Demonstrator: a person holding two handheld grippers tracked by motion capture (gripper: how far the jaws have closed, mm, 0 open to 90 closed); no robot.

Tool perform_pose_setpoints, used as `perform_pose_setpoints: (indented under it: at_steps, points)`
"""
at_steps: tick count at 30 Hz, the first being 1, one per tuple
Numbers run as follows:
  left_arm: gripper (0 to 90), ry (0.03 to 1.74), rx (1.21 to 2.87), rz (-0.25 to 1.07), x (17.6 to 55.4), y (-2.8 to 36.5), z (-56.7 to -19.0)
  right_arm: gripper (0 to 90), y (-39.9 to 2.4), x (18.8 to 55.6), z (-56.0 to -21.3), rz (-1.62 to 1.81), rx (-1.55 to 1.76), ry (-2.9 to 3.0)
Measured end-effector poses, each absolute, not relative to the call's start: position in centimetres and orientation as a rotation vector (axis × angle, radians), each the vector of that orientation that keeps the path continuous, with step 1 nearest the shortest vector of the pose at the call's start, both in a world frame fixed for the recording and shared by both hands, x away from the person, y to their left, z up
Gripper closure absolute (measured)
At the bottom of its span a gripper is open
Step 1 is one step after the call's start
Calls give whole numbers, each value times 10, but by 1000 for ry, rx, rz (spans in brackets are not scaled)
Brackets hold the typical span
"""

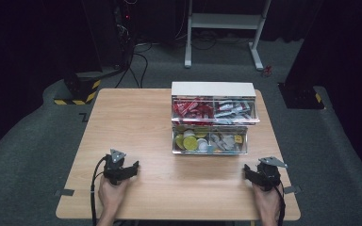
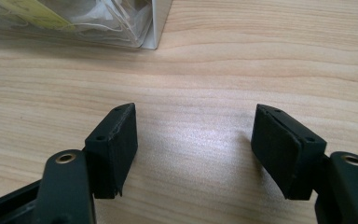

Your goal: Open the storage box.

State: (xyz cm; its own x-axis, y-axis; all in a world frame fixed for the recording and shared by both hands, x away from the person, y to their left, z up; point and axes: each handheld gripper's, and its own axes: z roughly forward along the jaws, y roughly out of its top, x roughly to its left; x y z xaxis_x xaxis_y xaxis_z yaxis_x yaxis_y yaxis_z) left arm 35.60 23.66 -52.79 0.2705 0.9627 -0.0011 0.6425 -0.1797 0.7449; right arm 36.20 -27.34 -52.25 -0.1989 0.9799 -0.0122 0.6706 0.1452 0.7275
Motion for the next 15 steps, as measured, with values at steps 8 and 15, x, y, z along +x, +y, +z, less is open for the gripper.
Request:
perform_pose_setpoints:
  at_steps: [8, 15]
  points:
    - [262, 1445, 1908, 645, 356, 237, -528, 309, -272, 361, -523, 830, 1551, 1951]
    - [262, 1445, 1908, 645, 356, 237, -528, 262, -272, 362, -523, 833, 1540, 1972]
